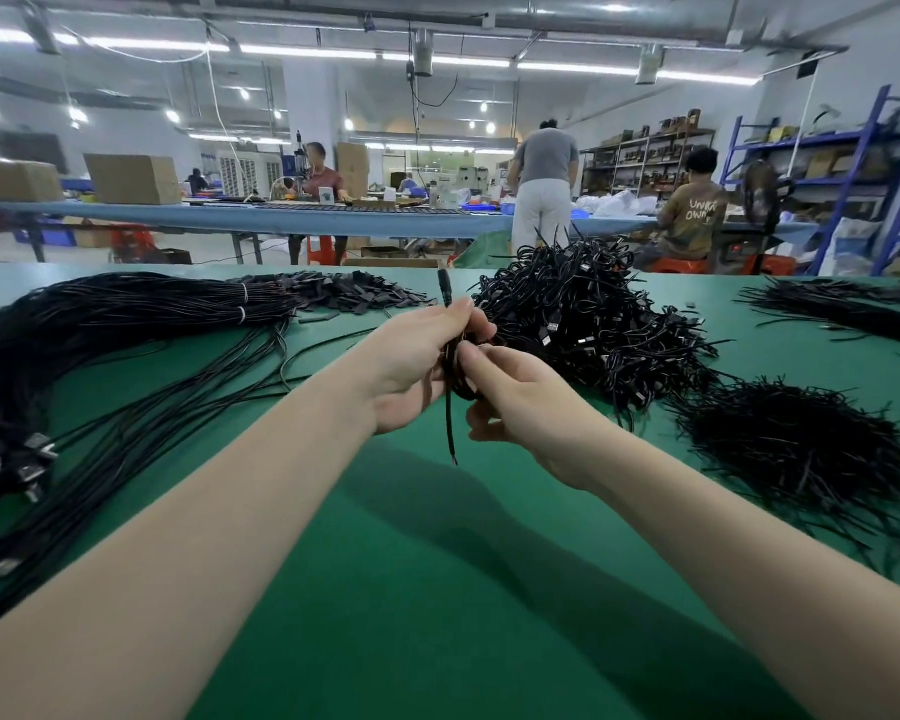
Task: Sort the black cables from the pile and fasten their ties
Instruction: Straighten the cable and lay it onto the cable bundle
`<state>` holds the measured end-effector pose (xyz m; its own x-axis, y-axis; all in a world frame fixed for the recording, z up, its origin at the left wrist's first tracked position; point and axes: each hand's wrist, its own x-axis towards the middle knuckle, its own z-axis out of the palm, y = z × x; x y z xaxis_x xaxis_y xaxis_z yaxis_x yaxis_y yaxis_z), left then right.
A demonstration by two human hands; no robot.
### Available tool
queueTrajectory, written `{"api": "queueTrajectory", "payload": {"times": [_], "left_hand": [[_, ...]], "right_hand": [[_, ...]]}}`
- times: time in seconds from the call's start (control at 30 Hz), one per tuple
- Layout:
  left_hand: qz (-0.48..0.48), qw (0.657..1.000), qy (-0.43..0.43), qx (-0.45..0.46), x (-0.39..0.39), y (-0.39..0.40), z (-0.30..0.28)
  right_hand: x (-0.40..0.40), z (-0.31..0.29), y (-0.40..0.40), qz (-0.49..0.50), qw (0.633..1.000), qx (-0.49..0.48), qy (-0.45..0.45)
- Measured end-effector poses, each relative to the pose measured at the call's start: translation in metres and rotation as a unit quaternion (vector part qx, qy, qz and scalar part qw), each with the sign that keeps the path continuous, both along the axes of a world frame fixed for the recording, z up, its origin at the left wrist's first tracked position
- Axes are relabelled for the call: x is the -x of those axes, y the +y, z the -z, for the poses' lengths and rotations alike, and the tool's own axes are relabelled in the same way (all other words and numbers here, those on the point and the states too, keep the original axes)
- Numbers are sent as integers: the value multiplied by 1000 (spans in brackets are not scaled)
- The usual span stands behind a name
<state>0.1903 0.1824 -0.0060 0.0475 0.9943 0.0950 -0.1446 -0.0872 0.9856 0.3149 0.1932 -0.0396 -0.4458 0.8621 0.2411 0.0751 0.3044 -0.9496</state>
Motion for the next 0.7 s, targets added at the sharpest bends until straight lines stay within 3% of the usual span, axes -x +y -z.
{"api": "queueTrajectory", "payload": {"times": [0.2, 0.3, 0.4, 0.47, 0.57, 0.7], "left_hand": [[-28, 997, 72, 17, -2, 2, 6], [-51, 993, 105, 24, -8, 3, 14], [-52, 993, 96, 45, -12, 5, 22], [-49, 992, 101, 49, -12, 6, 27], [-45, 993, 105, 39, -11, 7, 34], [-58, 992, 108, 28, -8, 10, 38]], "right_hand": [[0, 4, 0, 51, 979, -137, -141], [1, 10, 3, 105, 933, -230, -257], [-1, 21, 8, 196, 848, -285, -401], [-4, 25, 10, 217, 827, -285, -433], [-4, 28, 11, 191, 870, -228, -392], [1, 30, 12, 104, 950, -145, -255]]}}
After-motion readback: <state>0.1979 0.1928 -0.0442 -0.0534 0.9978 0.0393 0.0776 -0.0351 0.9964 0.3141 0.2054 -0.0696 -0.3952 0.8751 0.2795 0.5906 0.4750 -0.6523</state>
